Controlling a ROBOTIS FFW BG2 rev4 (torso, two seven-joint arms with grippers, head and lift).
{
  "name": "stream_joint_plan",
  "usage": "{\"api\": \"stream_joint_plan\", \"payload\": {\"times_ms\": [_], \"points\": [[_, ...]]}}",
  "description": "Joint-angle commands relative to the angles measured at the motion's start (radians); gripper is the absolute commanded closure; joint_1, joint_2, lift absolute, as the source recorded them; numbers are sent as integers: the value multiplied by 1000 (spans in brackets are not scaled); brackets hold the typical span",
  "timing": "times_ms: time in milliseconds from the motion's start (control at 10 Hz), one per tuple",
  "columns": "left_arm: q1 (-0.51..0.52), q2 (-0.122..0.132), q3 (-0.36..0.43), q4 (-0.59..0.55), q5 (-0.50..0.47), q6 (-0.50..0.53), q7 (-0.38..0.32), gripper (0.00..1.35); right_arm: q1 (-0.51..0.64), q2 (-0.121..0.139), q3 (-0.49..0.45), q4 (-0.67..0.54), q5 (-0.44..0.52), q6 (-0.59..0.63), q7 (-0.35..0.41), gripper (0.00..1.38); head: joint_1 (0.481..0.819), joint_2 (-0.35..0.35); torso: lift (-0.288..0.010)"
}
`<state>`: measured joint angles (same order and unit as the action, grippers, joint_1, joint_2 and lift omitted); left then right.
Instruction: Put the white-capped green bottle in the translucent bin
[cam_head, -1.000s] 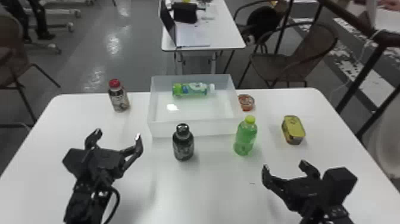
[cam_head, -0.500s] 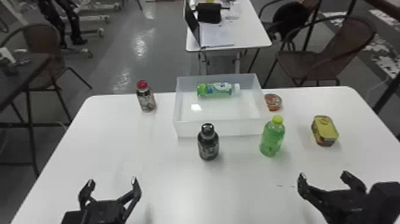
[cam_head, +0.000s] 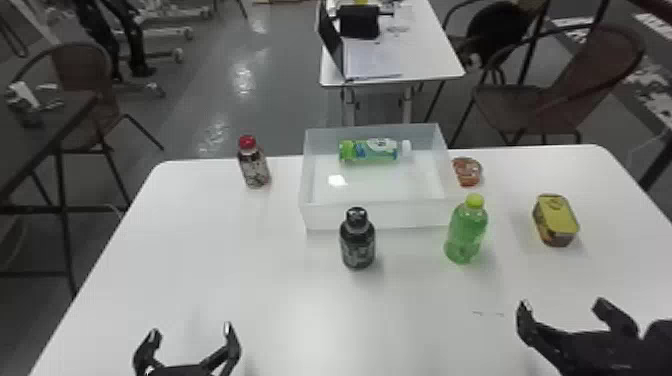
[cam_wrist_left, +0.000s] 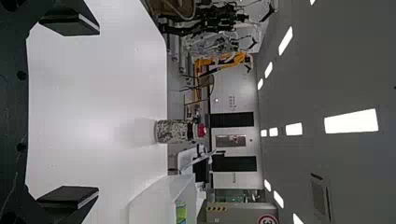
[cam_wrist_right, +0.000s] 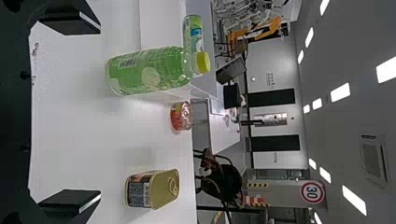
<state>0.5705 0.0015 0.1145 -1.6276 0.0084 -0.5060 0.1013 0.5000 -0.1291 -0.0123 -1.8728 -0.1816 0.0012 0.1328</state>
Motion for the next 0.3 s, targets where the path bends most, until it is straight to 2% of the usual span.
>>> {"api": "stream_joint_plan", "payload": {"times_ms": [0, 200], "points": [[-1, -4, 2, -2, -4, -3, 9, 96, -1, 0, 0, 0, -2, 0, -1, 59, 695, 120, -91], [-1, -4, -12, -3, 7, -5, 32, 96, -1, 0, 0, 0, -2, 0, 1, 59, 695, 127, -91]]}}
